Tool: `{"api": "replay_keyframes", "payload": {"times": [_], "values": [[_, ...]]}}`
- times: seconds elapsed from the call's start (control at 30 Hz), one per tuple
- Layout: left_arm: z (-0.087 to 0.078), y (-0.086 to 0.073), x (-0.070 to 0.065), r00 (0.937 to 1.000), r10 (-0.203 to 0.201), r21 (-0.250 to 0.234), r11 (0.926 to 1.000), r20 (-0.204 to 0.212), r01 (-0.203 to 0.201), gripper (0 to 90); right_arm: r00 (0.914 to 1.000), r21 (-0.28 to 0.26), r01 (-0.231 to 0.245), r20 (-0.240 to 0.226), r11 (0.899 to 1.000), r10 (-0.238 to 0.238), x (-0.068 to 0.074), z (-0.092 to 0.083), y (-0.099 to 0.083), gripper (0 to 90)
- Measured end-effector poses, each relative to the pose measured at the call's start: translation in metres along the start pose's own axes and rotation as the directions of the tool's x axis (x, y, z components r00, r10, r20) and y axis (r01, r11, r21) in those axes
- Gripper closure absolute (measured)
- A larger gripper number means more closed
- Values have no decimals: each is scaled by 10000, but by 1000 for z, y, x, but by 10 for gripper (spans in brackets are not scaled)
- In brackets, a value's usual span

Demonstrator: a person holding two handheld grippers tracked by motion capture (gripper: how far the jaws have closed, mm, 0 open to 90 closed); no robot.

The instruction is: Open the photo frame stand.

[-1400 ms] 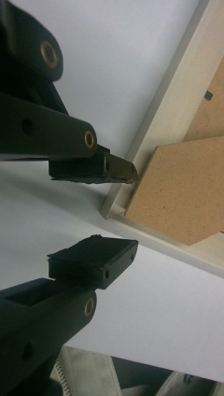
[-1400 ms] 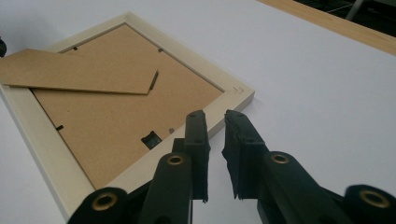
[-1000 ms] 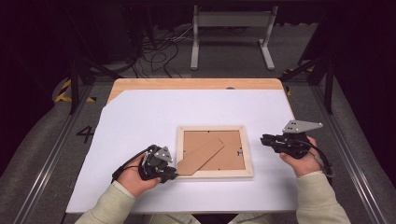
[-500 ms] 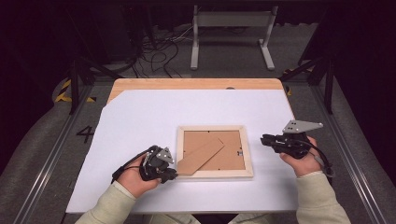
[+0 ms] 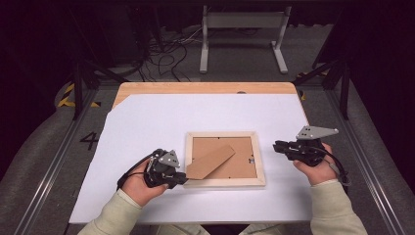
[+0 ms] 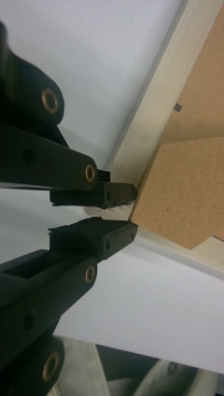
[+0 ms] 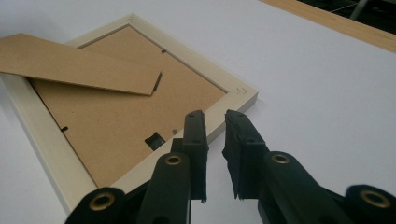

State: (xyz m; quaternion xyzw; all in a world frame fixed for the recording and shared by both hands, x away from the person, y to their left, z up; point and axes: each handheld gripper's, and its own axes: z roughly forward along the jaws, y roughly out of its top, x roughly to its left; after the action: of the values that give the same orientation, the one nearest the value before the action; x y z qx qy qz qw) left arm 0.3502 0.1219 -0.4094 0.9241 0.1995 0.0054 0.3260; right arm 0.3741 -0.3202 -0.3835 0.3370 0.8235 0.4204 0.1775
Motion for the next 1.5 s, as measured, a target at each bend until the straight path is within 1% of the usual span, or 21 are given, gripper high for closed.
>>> {"api": "replay_keyframes", "payload": {"times": [0.13, 0.27, 0.43, 0.5, 0.57, 0.63, 0.7, 0.83, 0.9, 0.93, 1.07, 1.23, 1.3, 1.37, 1.43, 1.5], "values": [[-5, 3, 0, 10000, 66, -210, 9998, 23, -65, 807, 10000, 10, -3, -4, 10000, 3, 0, 0, 0, 786], [-10, 7, 0, 9999, -80, -598, 9982, 92, 86, 808, 10000, 1, -18, 4, 10000, 18, 0, 0, 0, 786], [-14, 11, -1, 9999, -107, -1107, 9938, 72, 114, 819, 10000, 13, -44, 12, 10000, 44, -1, 0, 0, 786], [-16, 12, -1, 10000, -75, -1212, 9926, 60, 82, 820, 10000, 11, -40, 21, 10000, 40, 0, 0, 0, 787], [-17, 13, -2, 9999, -131, -1461, 9892, 41, 136, 822, 10000, 4, -39, 13, 10000, 39, -1, 0, 0, 787], [-18, 15, -1, 9998, -172, -1687, 9855, 134, 192, 829, 10000, 12, -49, 19, 10000, 49, -1, 0, 0, 787], [-19, 16, -1, 9995, -255, -1990, 9796, 165, 283, 836, 10000, 11, -54, 22, 10000, 54, -1, 0, -1, 786], [-21, 20, -1, 9991, -411, -2302, 9723, 84, 419, 851, 10000, 13, -63, 31, 10000, 63, -1, 0, -1, 786], [-22, 21, -1, 9990, -450, -2355, 9708, 62, 452, 852, 10000, 5, -59, 35, 10000, 59, -1, 0, -1, 786], [-22, 24, -1, 9990, -447, -2497, 9673, 74, 451, 852, 10000, -1, -62, 41, 10000, 62, -1, 0, -1, 786], [-22, 29, -2, 9992, -402, -2695, 9622, 47, 400, 852, 10000, 2, -75, 57, 10000, 75, -1, 0, -1, 786], [-22, 36, -3, 9994, -359, -2826, 9586, -27, 336, 852, 9999, -17, -86, 56, 10000, 86, -2, -1, -1, 786], [-21, 39, -4, 9992, -406, -2945, 9549, -66, 369, 852, 9999, -27, -87, 61, 10000, 87, -2, -1, -1, 787], [-22, 42, -3, 9992, -395, -2992, 9536, -77, 353, 852, 9999, -30, -91, 64, 10000, 91, -2, -1, -1, 786], [-21, 45, -3, 9988, -476, -3092, 9500, -89, 426, 852, 9999, -31, -97, 68, 9999, 97, -2, -1, -1, 786], [-21, 48, -3, 9990, -444, -3132, 9489, -113, 386, 852, 9999, -19, -94, 72, 10000, 94, -2, -1, -1, 787]]}}
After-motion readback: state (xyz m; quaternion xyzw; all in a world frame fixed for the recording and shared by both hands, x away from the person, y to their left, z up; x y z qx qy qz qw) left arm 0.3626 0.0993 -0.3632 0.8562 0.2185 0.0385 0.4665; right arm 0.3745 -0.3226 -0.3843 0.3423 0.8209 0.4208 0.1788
